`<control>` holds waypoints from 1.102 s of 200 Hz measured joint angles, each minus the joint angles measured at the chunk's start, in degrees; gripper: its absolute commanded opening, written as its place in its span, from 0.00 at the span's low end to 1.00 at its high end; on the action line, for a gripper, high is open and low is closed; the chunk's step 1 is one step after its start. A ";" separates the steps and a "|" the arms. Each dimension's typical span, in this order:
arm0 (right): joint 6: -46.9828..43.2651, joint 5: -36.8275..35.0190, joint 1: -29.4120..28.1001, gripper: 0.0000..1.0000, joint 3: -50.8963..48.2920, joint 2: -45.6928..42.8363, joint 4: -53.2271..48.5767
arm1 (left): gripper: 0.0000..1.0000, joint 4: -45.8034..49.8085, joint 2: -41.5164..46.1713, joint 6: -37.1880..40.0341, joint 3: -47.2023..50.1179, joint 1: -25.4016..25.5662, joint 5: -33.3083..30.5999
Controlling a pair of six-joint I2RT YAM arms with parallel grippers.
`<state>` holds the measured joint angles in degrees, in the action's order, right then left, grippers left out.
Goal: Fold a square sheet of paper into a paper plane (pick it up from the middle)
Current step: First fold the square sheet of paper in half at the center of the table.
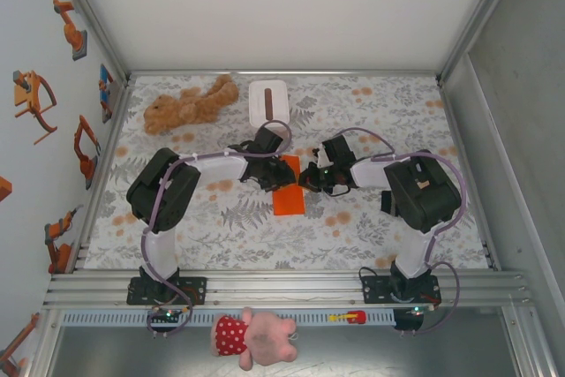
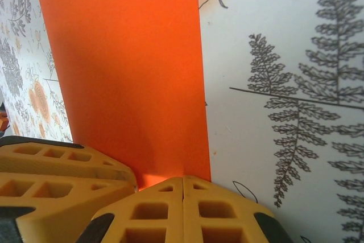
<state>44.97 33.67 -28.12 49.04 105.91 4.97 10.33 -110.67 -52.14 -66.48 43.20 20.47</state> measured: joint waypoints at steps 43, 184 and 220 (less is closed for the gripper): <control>-0.04 -0.02 0.00 0.00 0.22 0.09 -0.26 | 0.17 0.13 -0.57 0.02 -0.92 -0.02 1.01; -2.91 -0.74 -0.17 0.00 3.91 1.79 -7.23 | 0.17 0.48 -1.49 5.38 1.20 -3.10 4.90; -3.56 -1.57 -0.33 0.00 4.17 1.81 -8.11 | 0.18 0.28 1.46 8.39 5.46 -6.08 6.23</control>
<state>41.41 32.10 -28.45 53.21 107.72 -3.14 10.61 -109.21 -43.75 -61.01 37.12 26.70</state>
